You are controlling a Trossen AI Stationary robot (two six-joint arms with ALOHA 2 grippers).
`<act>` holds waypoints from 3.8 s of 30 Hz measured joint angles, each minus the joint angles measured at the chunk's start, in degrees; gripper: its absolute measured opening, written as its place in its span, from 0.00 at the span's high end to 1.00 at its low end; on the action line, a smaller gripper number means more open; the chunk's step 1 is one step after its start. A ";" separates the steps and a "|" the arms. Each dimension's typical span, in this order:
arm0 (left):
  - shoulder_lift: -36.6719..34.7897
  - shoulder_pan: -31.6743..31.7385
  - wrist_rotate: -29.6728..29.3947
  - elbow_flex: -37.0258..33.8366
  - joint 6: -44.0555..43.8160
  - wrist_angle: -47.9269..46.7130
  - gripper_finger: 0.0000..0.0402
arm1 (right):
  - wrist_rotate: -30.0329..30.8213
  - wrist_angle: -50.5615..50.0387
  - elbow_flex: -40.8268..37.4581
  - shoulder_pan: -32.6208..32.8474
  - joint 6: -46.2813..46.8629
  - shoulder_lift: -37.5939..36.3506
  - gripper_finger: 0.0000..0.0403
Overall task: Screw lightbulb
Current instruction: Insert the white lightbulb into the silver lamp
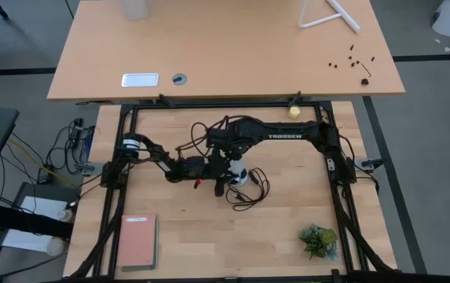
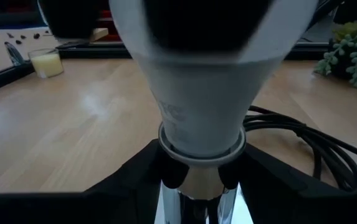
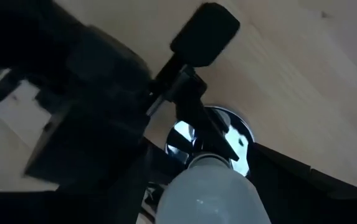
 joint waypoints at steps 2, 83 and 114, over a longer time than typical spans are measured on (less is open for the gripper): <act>0.09 -0.02 -0.04 0.00 0.08 0.37 0.53 | 0.07 -0.76 1.38 0.04 -1.49 0.03 0.31; -0.03 -0.05 5.20 0.06 4.15 -0.64 0.53 | 32.29 107.53 -80.53 18.88 -21.84 -21.86 0.37; 0.04 1.27 3.93 -0.05 0.91 -0.62 0.53 | 36.95 102.28 -79.54 28.44 -15.95 -25.82 0.41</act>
